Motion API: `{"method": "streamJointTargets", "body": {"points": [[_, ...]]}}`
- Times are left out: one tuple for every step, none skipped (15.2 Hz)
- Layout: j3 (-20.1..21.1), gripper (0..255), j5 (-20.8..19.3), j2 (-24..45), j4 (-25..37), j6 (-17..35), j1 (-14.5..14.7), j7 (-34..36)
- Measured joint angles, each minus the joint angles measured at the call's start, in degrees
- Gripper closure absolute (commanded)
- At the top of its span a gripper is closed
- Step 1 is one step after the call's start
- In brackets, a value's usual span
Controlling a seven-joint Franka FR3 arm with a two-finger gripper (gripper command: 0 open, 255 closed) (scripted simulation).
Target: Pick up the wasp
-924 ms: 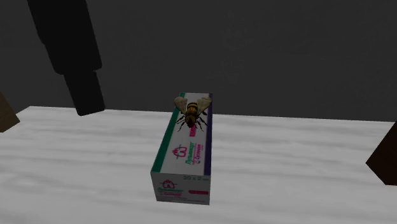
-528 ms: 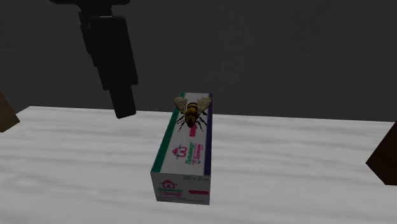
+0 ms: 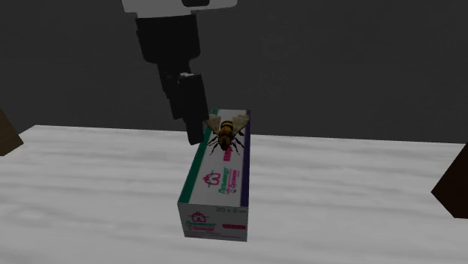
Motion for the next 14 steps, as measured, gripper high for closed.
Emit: {"method": "streamJointTargets", "body": {"points": [[1.1, 0, -0.1, 1.6, 0.2, 1.9, -0.2, 1.5], [2.3, 0, -0.3, 3.6, 0.7, 3.9, -0.4, 3.1], [3.4, 0, -0.7, 5.7, 1.2, 5.8, -0.8, 4.6], [4.2, 0, -1.2, 7.4, 1.6, 7.5, -1.1, 6.0], [4.7, 0, -1.4, 8.4, 1.3, 9.0, -1.3, 6.7], [5.1, 0, -1.6, 9.2, 1.4, 9.9, -1.4, 7.3], [5.3, 0, -1.7, 9.8, 1.1, 10.8, -1.5, 7.6], [5.5, 0, -1.8, 10.2, 0.5, 11.8, -1.5, 7.8], [5.7, 0, -1.9, 10.6, -0.1, 12.8, -1.5, 8.0], [5.8, 0, -2.0, 11.0, -0.4, 13.5, -1.6, 8.1], [5.9, 0, -2.0, 11.3, -1.0, 14.5, -1.6, 8.2], [6.0, 0, -2.0, 11.5, -1.5, 15.1, -1.6, 8.2], [6.0, 0, -2.0, 11.5, -1.7, 15.4, -1.6, 8.3], [6.1, 255, -2.0, 11.6, -1.8, 15.5, -1.6, 8.3]]}}
